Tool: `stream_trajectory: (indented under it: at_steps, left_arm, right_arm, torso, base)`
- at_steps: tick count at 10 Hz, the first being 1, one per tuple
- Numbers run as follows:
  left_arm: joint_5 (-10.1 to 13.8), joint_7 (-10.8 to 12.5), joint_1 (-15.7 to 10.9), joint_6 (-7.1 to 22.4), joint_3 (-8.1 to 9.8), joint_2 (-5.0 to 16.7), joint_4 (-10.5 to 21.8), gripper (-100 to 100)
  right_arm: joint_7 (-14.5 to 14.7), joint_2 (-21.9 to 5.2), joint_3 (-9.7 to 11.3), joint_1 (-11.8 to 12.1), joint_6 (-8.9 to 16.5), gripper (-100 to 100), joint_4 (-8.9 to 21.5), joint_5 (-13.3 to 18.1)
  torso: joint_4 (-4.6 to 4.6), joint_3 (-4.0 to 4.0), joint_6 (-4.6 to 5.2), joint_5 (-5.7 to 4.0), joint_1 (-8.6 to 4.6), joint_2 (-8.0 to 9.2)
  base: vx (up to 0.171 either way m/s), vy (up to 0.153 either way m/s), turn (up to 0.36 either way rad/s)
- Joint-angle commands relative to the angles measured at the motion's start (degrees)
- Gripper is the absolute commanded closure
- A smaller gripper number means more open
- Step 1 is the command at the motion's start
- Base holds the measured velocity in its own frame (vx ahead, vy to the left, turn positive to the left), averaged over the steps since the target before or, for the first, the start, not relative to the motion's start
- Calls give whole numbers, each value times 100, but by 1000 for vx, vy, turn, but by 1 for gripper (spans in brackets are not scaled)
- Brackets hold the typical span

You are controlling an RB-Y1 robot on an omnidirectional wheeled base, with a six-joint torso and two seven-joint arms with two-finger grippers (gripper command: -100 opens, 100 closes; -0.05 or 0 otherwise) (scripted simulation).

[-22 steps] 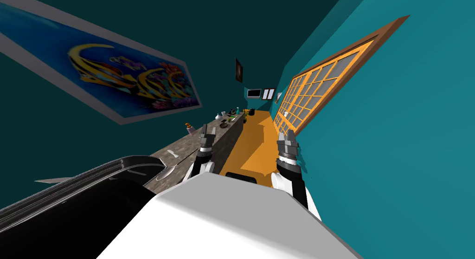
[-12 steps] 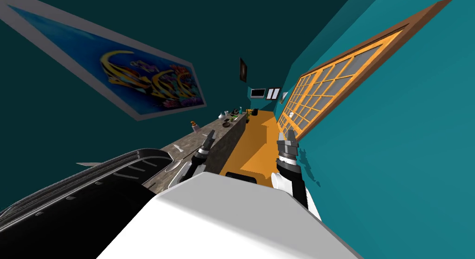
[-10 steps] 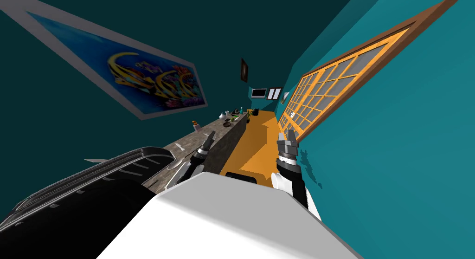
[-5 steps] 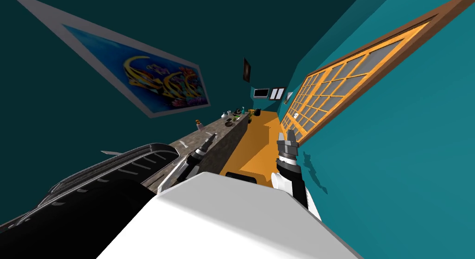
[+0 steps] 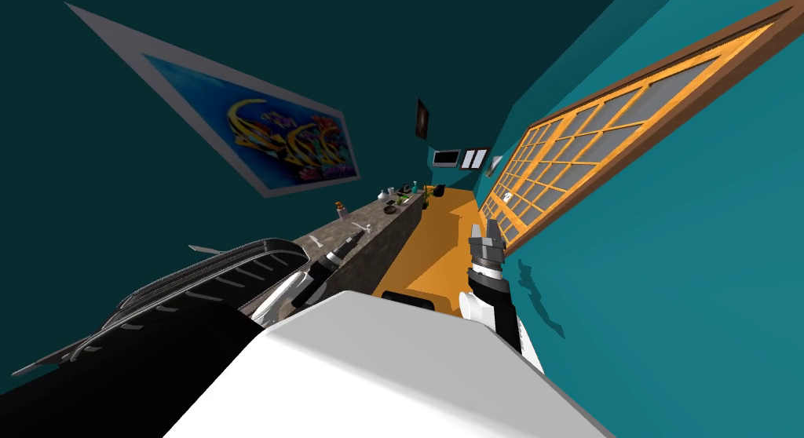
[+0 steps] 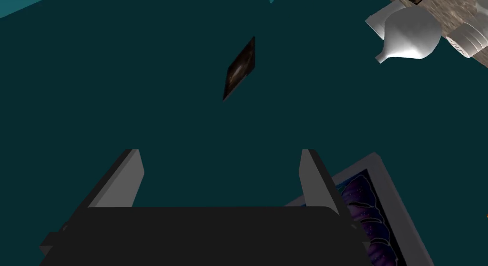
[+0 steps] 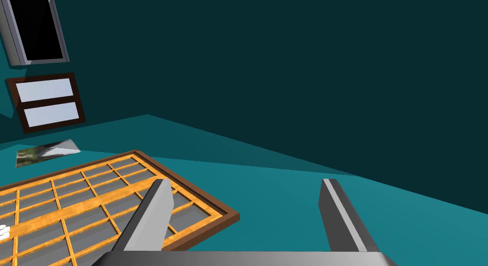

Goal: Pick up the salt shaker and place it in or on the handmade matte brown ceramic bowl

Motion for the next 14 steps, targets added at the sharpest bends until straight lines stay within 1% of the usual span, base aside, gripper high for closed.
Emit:
stream_trajectory:
  at_steps: [1,3,4,6,7,8,11,14]
  left_arm:
    - [-175,48,12,3,35,76,65,-100]
    - [-565,235,83,53,123,392,187,-100]
    - [-605,235,83,53,123,392,187,-100]
    - [-976,432,154,103,159,724,303,-100]
    - [-1016,432,154,103,159,724,303,-100]
    - [-1213,533,190,128,157,892,357,-100]
    - [-1736,846,300,199,84,1391,501,-100]
    - [-2251,1158,414,263,-58,1854,617,-100]
  right_arm:
    - [0,0,0,0,0,0,0,0]
    - [0,0,0,0,0,0,0,0]
    - [0,0,0,0,0,0,0,0]
    - [0,0,0,0,0,0,0,0]
    - [0,0,0,1,0,0,0,0]
    - [0,0,0,0,0,0,0,0]
    - [0,0,0,1,0,0,0,0]
    - [0,0,0,1,0,0,0,0]
  torso:
    - [0,0,0,0,0,0]
    - [-1,-1,1,0,0,-2]
    - [-2,-5,1,0,0,-8]
    - [-3,-8,1,0,0,-14]
    - [-5,-14,2,1,6,-24]
    - [-5,-12,3,1,3,-19]
    - [-8,-22,3,0,1,-37]
    - [-12,-32,3,1,2,-55]
  base:
    - [19,4,22]
    - [32,6,40]
    - [42,3,14]
    - [71,15,21]
    - [58,13,6]
    - [50,5,5]
    - [115,11,-4]
    - [158,13,-24]
